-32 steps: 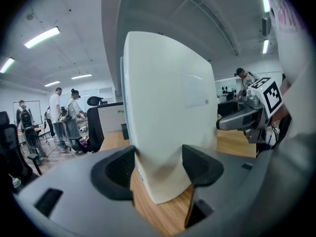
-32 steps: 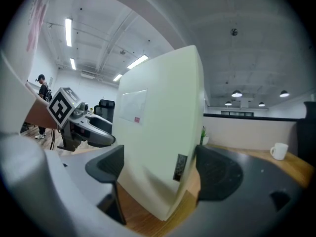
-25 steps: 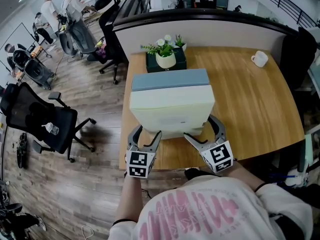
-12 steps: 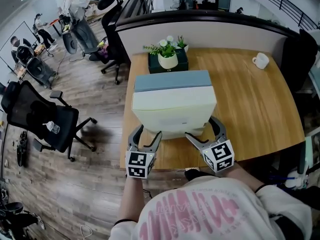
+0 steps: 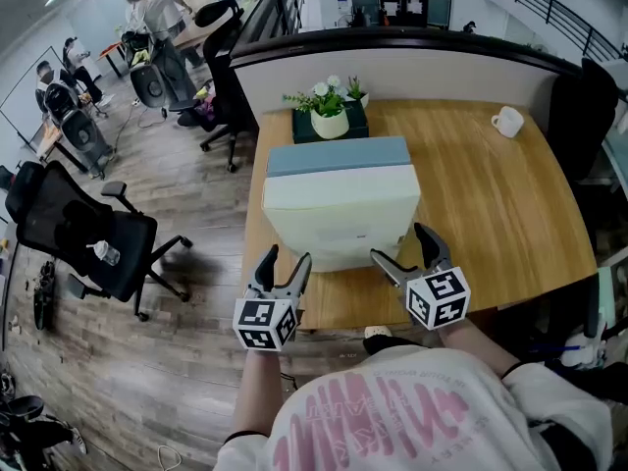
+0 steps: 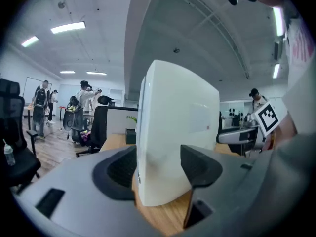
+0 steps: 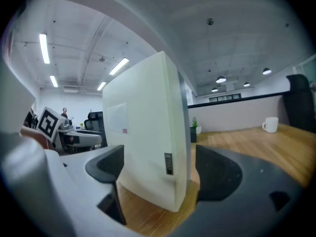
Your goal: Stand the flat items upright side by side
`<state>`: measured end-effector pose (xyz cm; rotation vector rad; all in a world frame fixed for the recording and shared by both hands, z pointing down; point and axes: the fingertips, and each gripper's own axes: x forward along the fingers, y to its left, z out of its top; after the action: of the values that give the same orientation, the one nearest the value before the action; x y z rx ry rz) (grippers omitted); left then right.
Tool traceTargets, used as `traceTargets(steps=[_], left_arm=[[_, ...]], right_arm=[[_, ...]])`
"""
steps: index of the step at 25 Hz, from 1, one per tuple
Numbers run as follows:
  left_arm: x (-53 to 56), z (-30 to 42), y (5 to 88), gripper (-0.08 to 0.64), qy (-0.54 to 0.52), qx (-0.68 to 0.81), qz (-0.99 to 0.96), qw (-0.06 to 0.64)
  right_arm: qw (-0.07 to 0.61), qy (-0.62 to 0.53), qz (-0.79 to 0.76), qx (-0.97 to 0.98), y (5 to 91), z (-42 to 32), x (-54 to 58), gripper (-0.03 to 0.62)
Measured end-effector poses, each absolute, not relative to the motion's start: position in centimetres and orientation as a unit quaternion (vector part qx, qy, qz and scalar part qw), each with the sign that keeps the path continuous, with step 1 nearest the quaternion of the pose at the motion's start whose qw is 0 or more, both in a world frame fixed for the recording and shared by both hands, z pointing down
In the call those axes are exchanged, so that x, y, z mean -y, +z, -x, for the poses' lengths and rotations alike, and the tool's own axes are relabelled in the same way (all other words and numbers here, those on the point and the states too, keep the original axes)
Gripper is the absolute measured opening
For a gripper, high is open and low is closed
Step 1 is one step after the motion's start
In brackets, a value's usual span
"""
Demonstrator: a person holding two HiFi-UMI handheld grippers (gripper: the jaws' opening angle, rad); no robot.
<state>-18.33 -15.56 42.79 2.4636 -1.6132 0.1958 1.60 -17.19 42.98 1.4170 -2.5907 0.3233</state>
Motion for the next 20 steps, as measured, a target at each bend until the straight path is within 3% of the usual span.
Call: traceTargets(steps=[6, 10, 13, 15, 20], left_arm=[[13.6, 19.9, 40.9, 0.241, -0.039, 0.584, -0.796, 0.155], [11.2, 20.3, 43.9, 0.155, -0.02, 0.618, -0.758, 0.207], [9.1, 17.9, 46.4, 0.061, 0.041, 0.601, -0.764, 0.231], [7.7, 16.0, 47.3, 0.037, 0.064, 0.582, -0.774, 0.242], [5.6, 13.5, 47.5, 0.005, 0.05, 0.554, -0.783, 0.28]], right_arm=[[0.0, 0.227, -0.505, 0.833, 42.4, -4.1, 16.4, 0.424], [-0.009, 0.301, -0.522, 0.798, 44.5, -5.4, 14.5, 0.267], [0.027, 0.335, -0.537, 0.774, 46.9, -6.0, 12.7, 0.067], [0.044, 0.364, -0.536, 0.761, 48.2, -5.8, 11.4, -0.003], [0.056, 0.421, -0.471, 0.774, 49.3, -2.5, 8.5, -0.005]])
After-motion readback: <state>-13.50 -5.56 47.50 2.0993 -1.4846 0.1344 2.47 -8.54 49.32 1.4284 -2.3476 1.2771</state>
